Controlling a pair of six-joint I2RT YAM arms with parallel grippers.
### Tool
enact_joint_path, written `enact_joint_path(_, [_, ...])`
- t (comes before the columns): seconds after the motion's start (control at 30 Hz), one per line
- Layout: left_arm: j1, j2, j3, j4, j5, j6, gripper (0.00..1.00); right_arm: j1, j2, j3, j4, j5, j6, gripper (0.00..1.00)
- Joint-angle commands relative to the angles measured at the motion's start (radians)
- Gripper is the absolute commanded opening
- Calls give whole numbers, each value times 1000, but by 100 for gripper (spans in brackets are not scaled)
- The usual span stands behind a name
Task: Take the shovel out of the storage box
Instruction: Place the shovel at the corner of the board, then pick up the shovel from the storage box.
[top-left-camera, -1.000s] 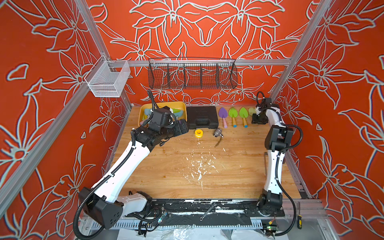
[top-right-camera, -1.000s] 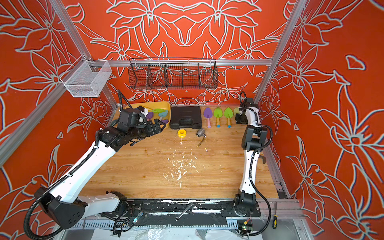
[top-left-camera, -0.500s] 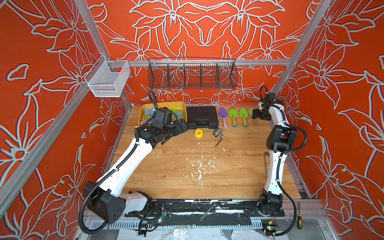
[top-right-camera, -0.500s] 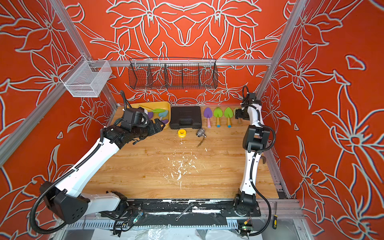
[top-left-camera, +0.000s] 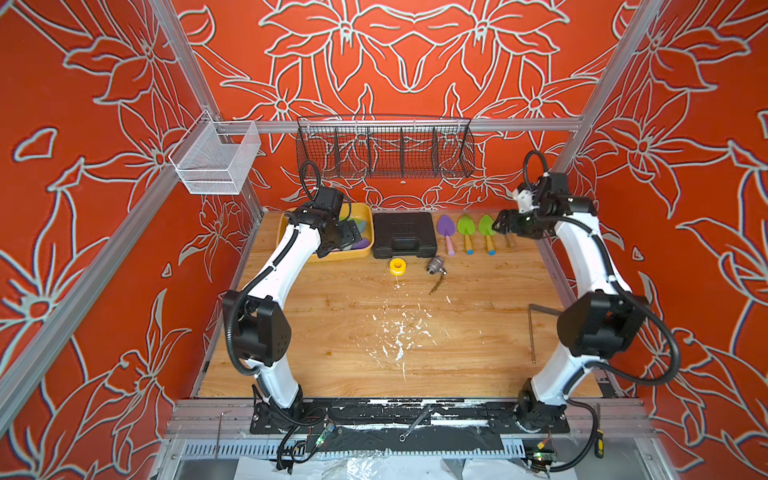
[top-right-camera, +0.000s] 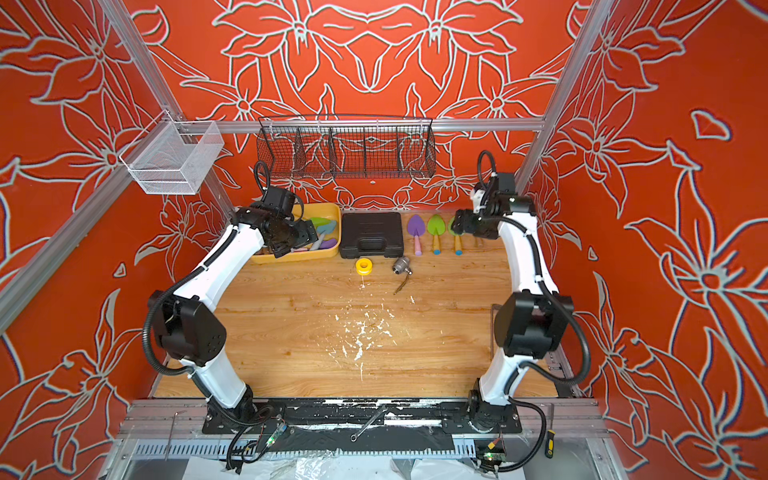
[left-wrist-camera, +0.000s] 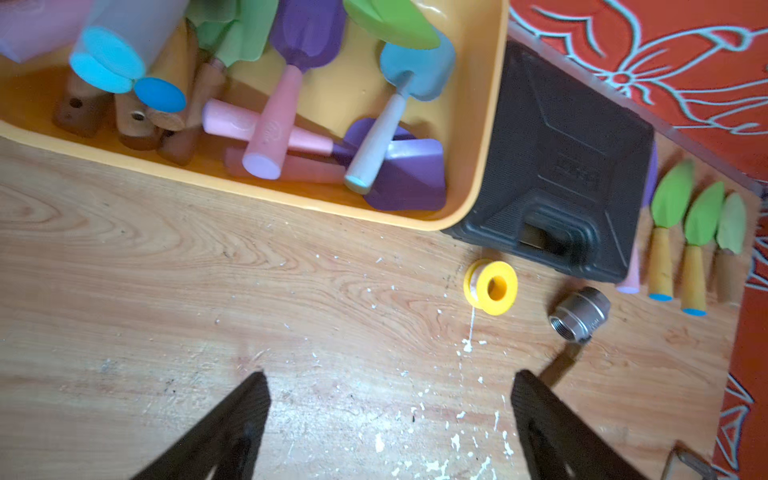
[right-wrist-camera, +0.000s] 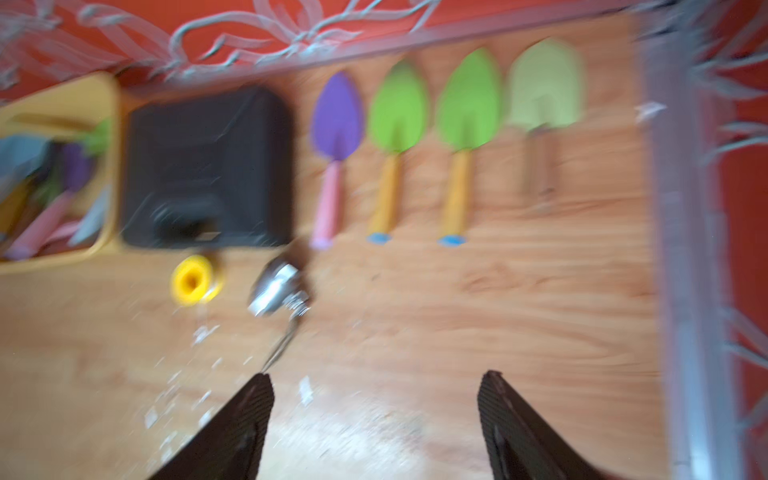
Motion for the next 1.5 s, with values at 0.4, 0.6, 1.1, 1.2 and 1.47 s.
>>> enact_joint_path(0.4, [111,481,504,-241,-124,190,68,218,-196,-272,82,-128,200,78])
enact_joint_path(0.6, [140,578,601,-247,-110,216,63,268,-201,-262,62,-108,205,78])
enact_joint_path(1.1, [162,665,601,-227,-8,265,53,313,-220,-285,65,-93,239,78])
enact_joint_path(1.2, [164,678,599,-240,-11,264,52,318,-218,-285,65,-92,244,78])
enact_joint_path(1.47, [166,696,586,-242,11,267,38,328,-228,-288,63,-77,249,78])
